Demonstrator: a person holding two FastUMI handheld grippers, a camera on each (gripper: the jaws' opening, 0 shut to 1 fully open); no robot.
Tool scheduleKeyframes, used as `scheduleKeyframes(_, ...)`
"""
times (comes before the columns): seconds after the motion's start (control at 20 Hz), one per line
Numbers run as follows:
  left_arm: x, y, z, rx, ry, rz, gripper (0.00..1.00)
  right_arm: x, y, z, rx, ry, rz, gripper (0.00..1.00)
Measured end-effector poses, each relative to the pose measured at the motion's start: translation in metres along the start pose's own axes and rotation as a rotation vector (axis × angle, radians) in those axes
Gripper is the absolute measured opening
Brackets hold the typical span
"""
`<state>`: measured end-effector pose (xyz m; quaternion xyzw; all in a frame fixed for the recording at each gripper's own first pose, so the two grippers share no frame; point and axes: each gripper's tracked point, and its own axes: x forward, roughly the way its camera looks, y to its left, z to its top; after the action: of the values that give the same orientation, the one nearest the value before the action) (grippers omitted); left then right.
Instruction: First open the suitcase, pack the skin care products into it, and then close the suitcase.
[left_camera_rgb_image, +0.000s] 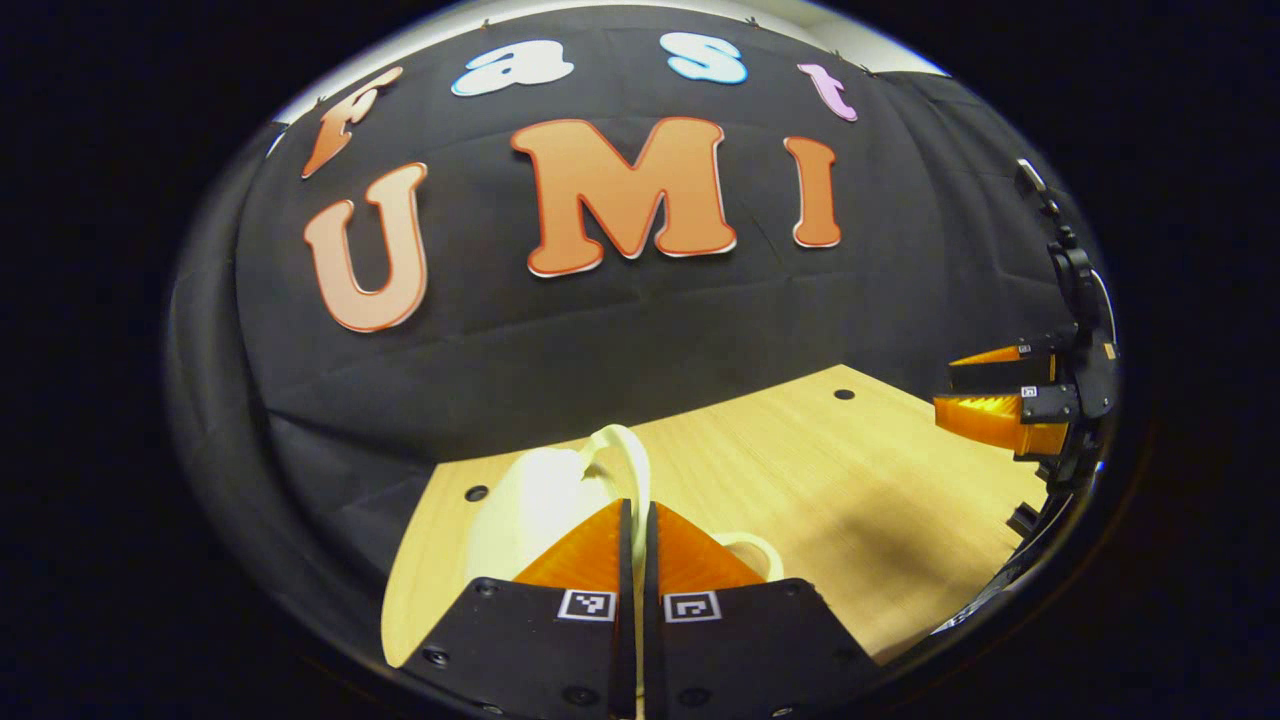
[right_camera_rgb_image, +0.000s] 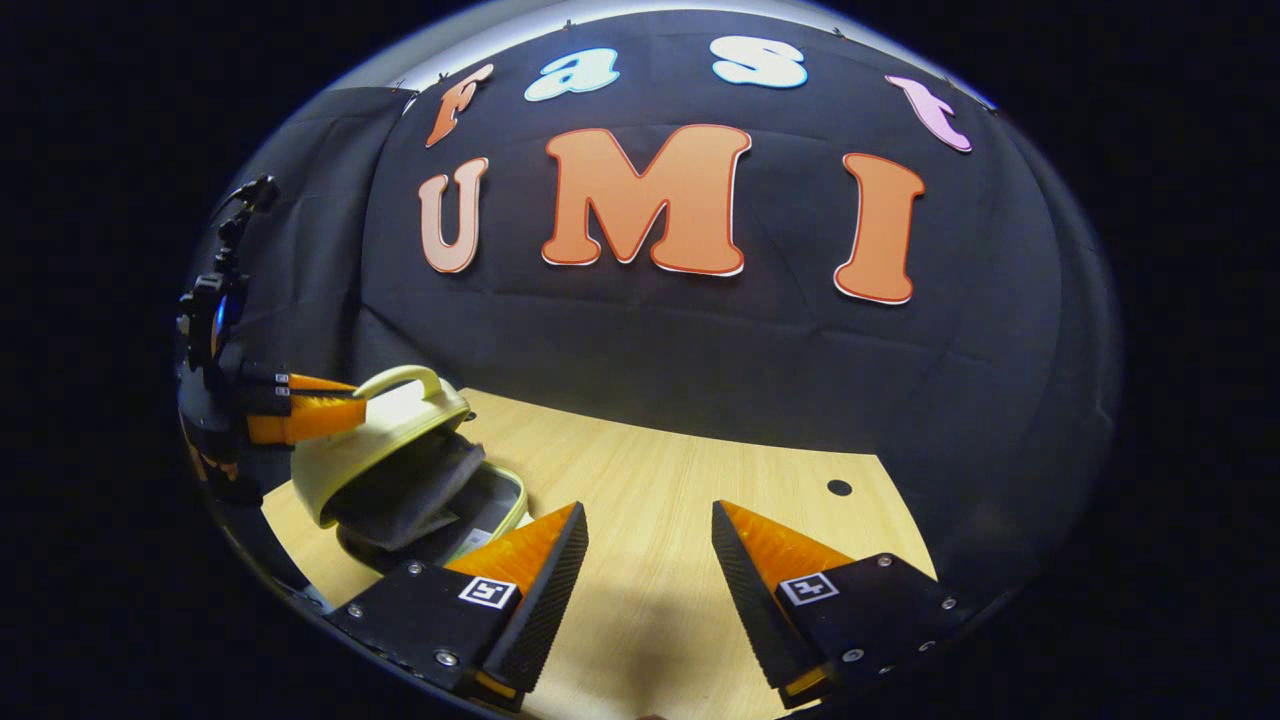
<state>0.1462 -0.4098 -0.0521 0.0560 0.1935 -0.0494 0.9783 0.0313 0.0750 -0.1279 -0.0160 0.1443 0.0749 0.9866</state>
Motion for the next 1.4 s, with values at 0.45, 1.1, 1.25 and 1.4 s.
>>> scheduleKeyframes(0.45,0.056,-0.093,-0.075,0.054,0.141,-0.072,0.05,-0.014,-0.026,-0.025,0.032,0.035,-0.021,0.81)
scheduleKeyframes(1.1,-0.006,-0.109,0.048,-0.066,-0.171,-0.115,0.93,-0.016,-0.023,0.022,0.034,-0.093,-0.034,0.81)
scheduleKeyframes(1.25,-0.023,-0.083,0.074,-0.066,-0.245,-0.019,0.99,-0.017,-0.007,0.046,0.022,-0.158,-0.022,0.81)
scheduleKeyframes(1.4,-0.033,-0.068,0.096,-0.097,-0.317,0.047,0.99,-0.018,0.012,0.063,0.004,-0.213,0.012,0.85)
